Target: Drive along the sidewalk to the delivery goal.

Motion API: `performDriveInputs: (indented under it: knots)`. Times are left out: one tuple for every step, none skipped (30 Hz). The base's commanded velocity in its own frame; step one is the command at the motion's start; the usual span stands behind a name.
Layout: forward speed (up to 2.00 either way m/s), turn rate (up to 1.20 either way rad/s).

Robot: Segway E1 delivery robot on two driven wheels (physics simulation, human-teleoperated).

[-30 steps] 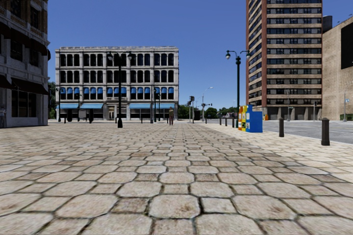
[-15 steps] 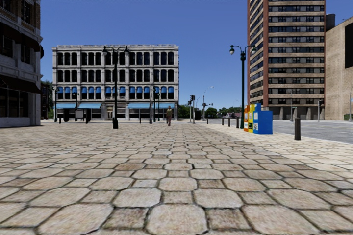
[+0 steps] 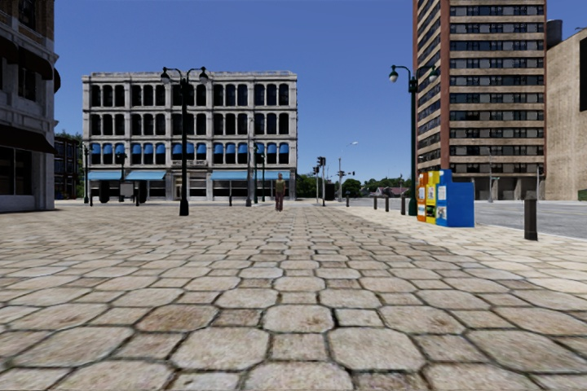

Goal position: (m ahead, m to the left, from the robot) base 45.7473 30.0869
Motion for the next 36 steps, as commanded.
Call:
performDriveInputs:
  knots:
    - [2.0, 0.0]
    - [2.0, 0.0]
    - [2.0, 0.0]
    - [2.0, 0.0]
    - [2.0, 0.0]
    - [2.0, 0.0]
    - [2.0, 0.0]
    - [2.0, 0.0]
    - [2.0, 0.0]
    - [2.0, 0.0]
    - [2.0, 0.0]
    - [2.0, 0.0]
    - [2.0, 0.0]
    - [2.0, 0.0]
    - [2.0, 0.0]
    - [2.0, 0.0]
    - [2.0, 0.0]
    - [2.0, 0.0]
    - [2.0, 0.0]
    - [2.0, 0.0]
    - [2.0, 0.0]
    - [2.0, 0.0]
    - [2.0, 0.0]
    - [2.0, 0.0]
    - [2.0, 0.0]
    - [2.0, 0.0]
    - [2.0, 0.0]
    - [2.0, 0.0]
    - [2.0, 0.0]
    - [2.0, 0.0]
    - [2.0, 0.0]
    - [2.0, 0.0]
    - [2.0, 0.0]
    - [2.0, 0.0]
    - [2.0, 0.0]
    - [2.0, 0.0]
